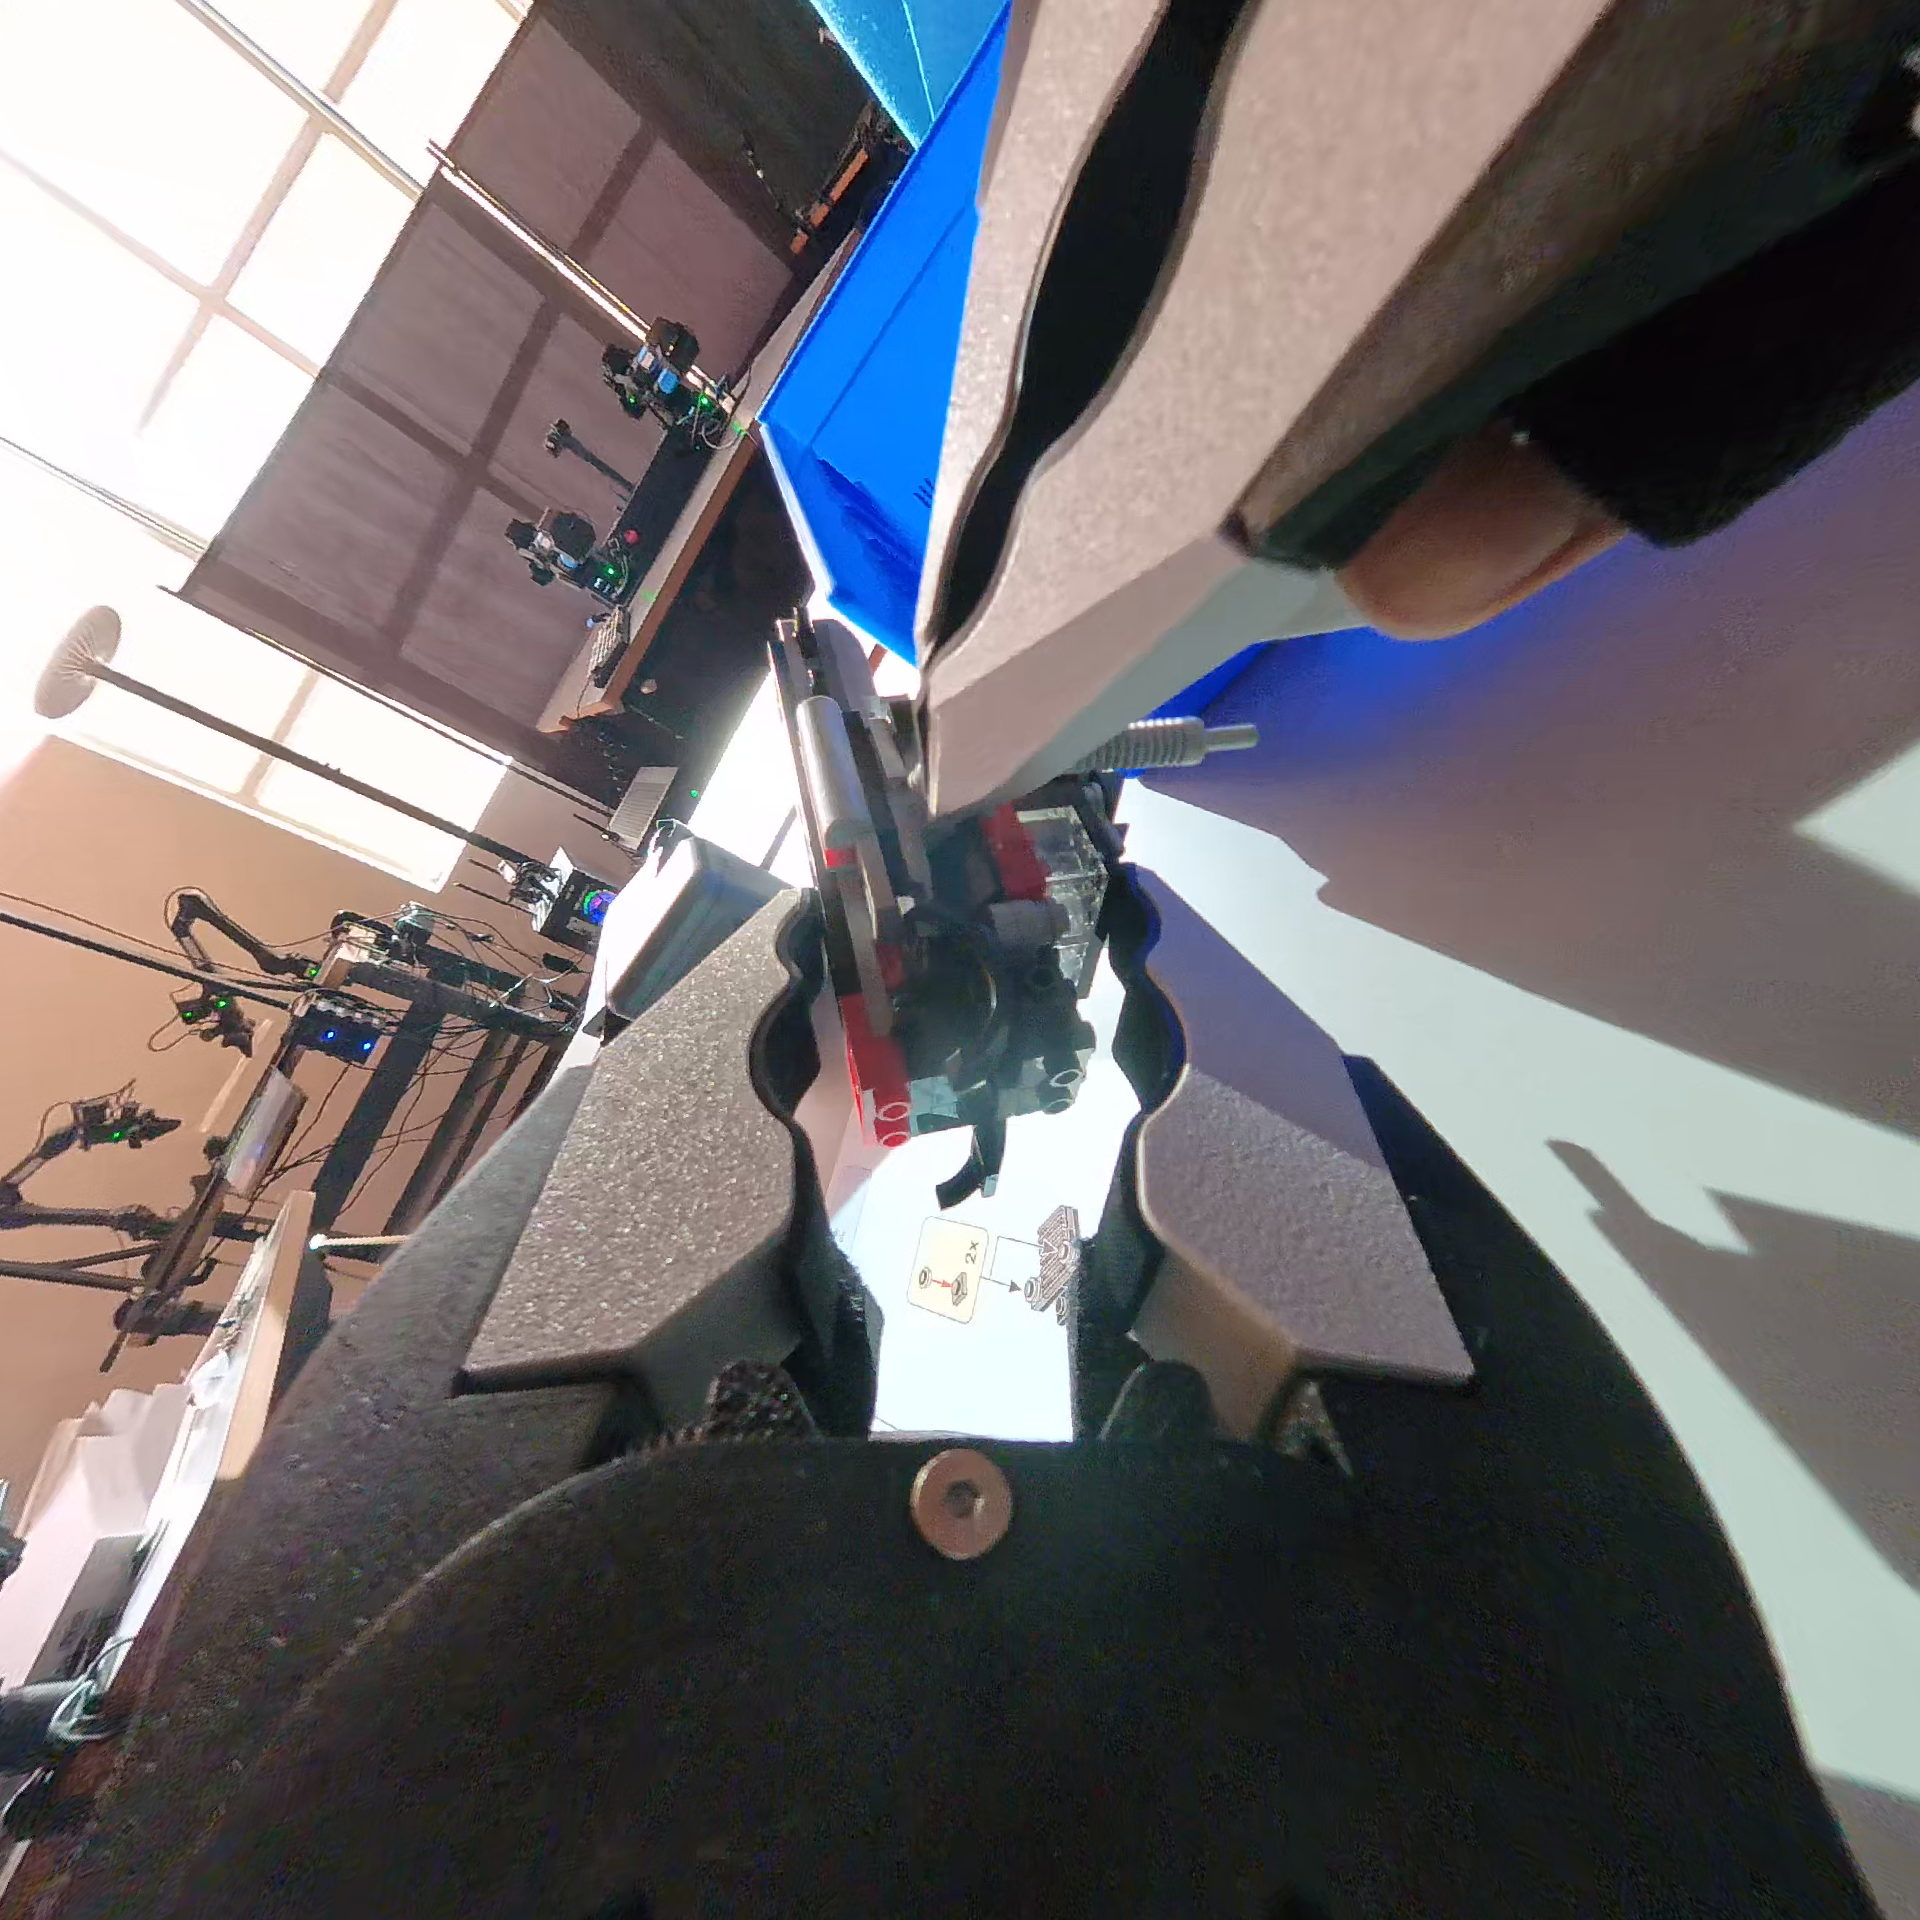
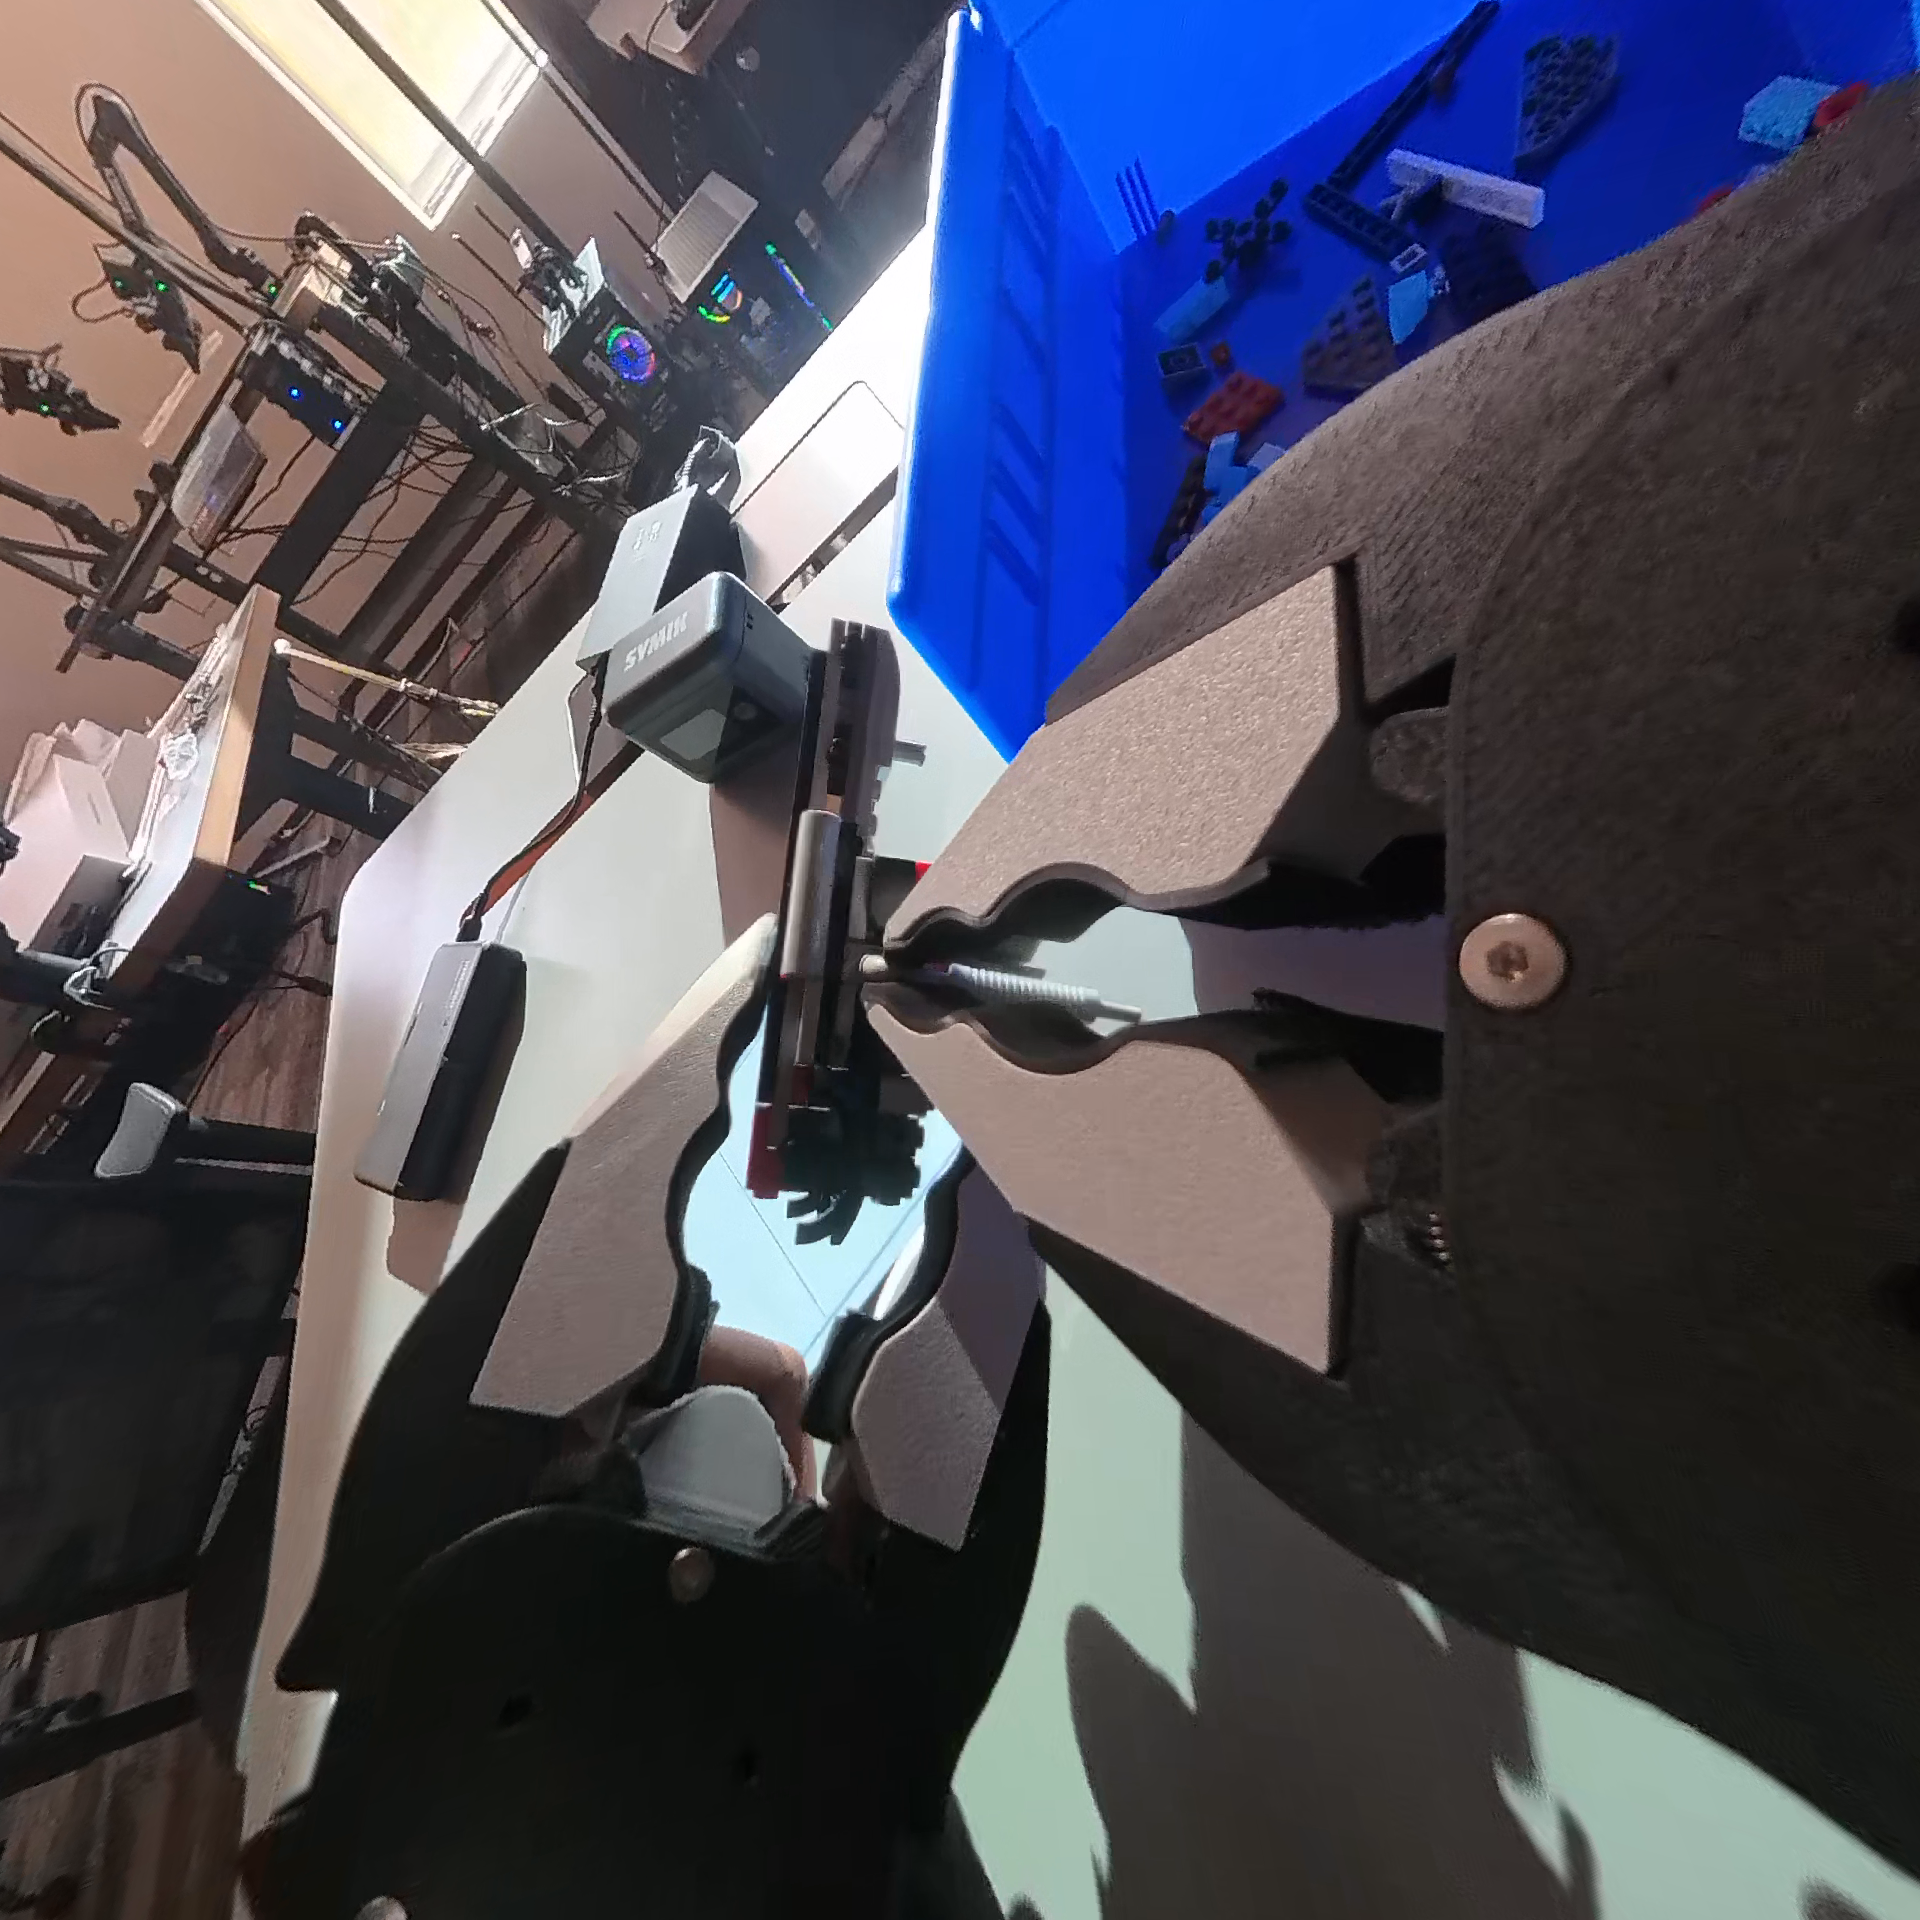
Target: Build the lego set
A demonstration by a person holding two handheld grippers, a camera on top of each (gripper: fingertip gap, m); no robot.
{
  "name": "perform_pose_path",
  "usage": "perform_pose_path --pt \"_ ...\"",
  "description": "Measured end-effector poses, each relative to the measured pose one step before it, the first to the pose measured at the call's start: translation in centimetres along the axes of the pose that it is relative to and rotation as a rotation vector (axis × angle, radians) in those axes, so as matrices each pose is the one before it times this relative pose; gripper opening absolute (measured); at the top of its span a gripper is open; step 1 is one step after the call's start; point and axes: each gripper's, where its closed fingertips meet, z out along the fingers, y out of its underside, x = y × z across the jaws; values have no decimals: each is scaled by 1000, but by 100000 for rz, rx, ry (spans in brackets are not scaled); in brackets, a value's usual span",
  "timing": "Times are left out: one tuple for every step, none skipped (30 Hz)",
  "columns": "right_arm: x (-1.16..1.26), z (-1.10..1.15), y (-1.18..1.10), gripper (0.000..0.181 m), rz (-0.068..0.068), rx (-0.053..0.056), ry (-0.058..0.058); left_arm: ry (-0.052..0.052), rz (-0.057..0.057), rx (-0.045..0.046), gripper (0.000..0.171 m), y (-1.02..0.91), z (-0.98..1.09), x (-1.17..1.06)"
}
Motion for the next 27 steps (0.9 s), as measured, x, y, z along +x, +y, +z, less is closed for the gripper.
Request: perform_pose_path --pt "-7 10 0 5 -307 254 -613 207 -136 112 55 11 -16 10" --pt "-24 13 28 5 -525 -47 -744 -153 328 -57 55 21 -12 2" --pt "-1 23 64 5 316 -430 -732 121 168 -148 55 40 -3 27" --pt "1 -6 15 5 899 -163 -538 -182 237 -46 55 -16 -1 -23" --pt "19 -32 -36 5 1018 234 -287 -449 377 194 55 -52 -26 -68" --pt "13 -35 -56 5 1284 197 -162 -315 161 157 55 -58 -37 -62" --pt "9 -35 -53 5 1661 237 -210 -457 460 58 55 -48 -35 -62" --pt "7 -33 -30 5 2256 170 -407 -447 595 -25 55 -18 -33 -49" --pt "8 -19 9 5 1776 -64 -345 -252 448 -187 55 -8 -5 -14" --pt "12 -9 33 5 2019 -186 -369 -190 497 -187 55 -2 -3 -1" --pt "15 -7 37 5 2005 -275 -349 -234 847 -39 55 -24 -13 16" --pt "22 -12 25 5 1439 -240 -373 -472 839 -75 55 -36 -16 -5" --pt "20 -18 30 5 1421 -296 -330 -224 542 -150 55 -17 9 -6" --pt "13 -9 -5 5 365 -83 110 -14 -166 58 55 -21 9 -8" --pt "-1 -2 17 5 -871 -67 453 -132 311 -64 55 5 1 -13" --pt "-20 -4 -8 5 -661 119 173 -206 189 142 55 -4 -14 -21" --pt "-18 12 38 5 -197 -194 -177 204 139 -135 55 10 1 23" --pt "-6 -6 51 5 51 -446 -351 -204 627 -270 55 21 19 19" --pt "10 -3 44 5 -47 -398 -289 348 -785 86 55 -8 24 43" --pt "6 -14 16 5 -328 -445 -278 1084 -1876 495 55 -7 40 87" --pt "10 -18 17 5 -608 -462 -325 960 -1380 265 56 28 61 70" --pt "21 3 22 5 -648 -73 -300 1268 -1645 -116 56 47 94 55" --pt "35 -7 -38 5 -392 766 -340 811 -1860 -33 56 -19 48 -3" --pt "-2 -41 -63 5 69 833 -443 582 -1383 121 56 -26 8 17" --pt "-32 -17 -7 5 -296 228 -402 726 -1244 67 56 14 4 52" --pt "-35 -16 -8 4 -747 74 -63 628 -999 294 56 6 -5 35" --pt "-29 -17 -22 5 -742 134 191 752 -1165 239 56 12 -8 34"
